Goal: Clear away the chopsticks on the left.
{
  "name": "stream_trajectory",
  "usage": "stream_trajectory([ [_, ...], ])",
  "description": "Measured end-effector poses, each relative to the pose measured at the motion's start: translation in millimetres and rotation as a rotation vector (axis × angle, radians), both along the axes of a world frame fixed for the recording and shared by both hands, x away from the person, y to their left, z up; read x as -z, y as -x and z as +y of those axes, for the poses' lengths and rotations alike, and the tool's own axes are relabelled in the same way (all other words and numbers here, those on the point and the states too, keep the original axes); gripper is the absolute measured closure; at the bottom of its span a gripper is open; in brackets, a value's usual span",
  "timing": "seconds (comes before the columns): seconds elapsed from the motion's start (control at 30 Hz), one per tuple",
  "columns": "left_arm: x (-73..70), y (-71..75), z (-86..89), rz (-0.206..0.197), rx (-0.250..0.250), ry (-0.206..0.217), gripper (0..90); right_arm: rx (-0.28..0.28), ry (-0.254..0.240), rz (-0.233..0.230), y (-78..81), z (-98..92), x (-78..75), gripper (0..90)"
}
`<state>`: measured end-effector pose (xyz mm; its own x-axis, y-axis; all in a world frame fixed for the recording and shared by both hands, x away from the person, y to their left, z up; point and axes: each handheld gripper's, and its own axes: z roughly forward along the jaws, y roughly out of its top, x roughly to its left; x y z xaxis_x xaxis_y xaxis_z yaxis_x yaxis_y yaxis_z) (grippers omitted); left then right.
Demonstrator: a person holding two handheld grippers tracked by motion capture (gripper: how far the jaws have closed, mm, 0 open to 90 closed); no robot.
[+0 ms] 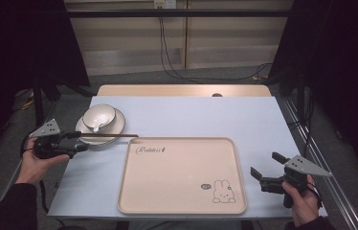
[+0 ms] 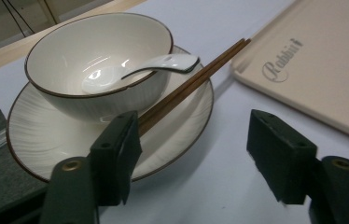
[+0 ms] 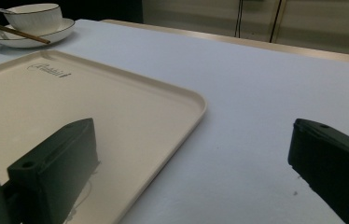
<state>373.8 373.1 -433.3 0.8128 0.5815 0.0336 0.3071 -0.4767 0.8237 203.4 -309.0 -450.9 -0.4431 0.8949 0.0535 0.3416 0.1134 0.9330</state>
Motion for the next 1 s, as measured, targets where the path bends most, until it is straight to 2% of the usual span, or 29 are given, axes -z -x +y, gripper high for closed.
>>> stream_trajectory([
  [0.03, 2.6, -2.0, -0.9, -0.005, 0.015, 0.004, 38.9, 0.0, 0.001, 0.001, -0.1, 0.4, 0.1, 1.1],
  [0.07, 3.8, -4.4, -0.8, -0.004, 0.028, -0.008, 42.1, 0.002, 0.003, -0.002, -0.3, 0.5, 0.0, 1.1],
  [0.1, 5.1, -7.2, -1.0, -0.007, 0.013, -0.026, 44.1, 0.002, 0.0, -0.001, -0.3, 0.6, -0.1, 1.1],
  [0.17, 5.8, -9.1, -1.0, -0.004, 0.015, -0.028, 47.6, 0.001, 0.001, -0.002, -0.3, 0.6, 0.0, 1.1],
  [0.23, 7.4, -17.8, -1.9, 0.002, 0.002, -0.026, 49.0, -0.001, 0.0, -0.002, 0.0, 0.4, -0.2, 1.1],
  [0.3, 8.7, -21.5, -3.5, 0.007, 0.008, -0.043, 51.7, -0.002, 0.0, -0.002, 0.0, 0.3, -0.1, 1.1],
  [0.33, 9.1, -23.3, -4.2, 0.0, 0.006, -0.068, 54.5, -0.002, -0.001, 0.0, 0.0, 0.3, -0.1, 1.1],
  [0.5, 12.9, -30.6, -4.2, -0.004, 0.01, -0.068, 61.4, 0.003, 0.002, 0.0, -0.4, 0.1, 0.4, 1.1],
  [0.6, 14.1, -36.5, -4.2, -0.003, 0.009, -0.083, 63.3, 0.0, 0.004, 0.0, -0.5, 0.1, 0.5, 1.1],
  [0.67, 14.9, -39.3, -4.0, -0.005, 0.011, -0.074, 63.3, 0.001, 0.003, 0.002, -0.5, 0.2, 0.7, 1.1],
  [0.7, 15.2, -40.6, -4.4, 0.002, 0.018, -0.091, 63.8, 0.001, 0.003, 0.002, -0.5, 0.1, 0.7, 1.1],
  [0.83, 19.3, -41.5, -5.4, 0.005, 0.026, -0.111, 64.8, 0.003, 0.005, 0.001, -0.4, -0.1, 0.6, 1.2],
  [0.87, 21.3, -41.9, -5.4, 0.0, 0.026, -0.09, 64.9, 0.004, 0.004, 0.002, -0.2, -0.1, 0.5, 1.2],
  [0.97, 22.4, -42.0, -4.4, -0.001, 0.029, -0.091, 66.7, 0.003, 0.004, 0.002, -0.2, -0.2, 0.6, 1.2],
  [1.0, 22.9, -41.7, -5.7, -0.001, 0.035, -0.103, 67.1, 0.002, 0.003, 0.002, -0.1, -0.2, 0.6, 1.2],
])
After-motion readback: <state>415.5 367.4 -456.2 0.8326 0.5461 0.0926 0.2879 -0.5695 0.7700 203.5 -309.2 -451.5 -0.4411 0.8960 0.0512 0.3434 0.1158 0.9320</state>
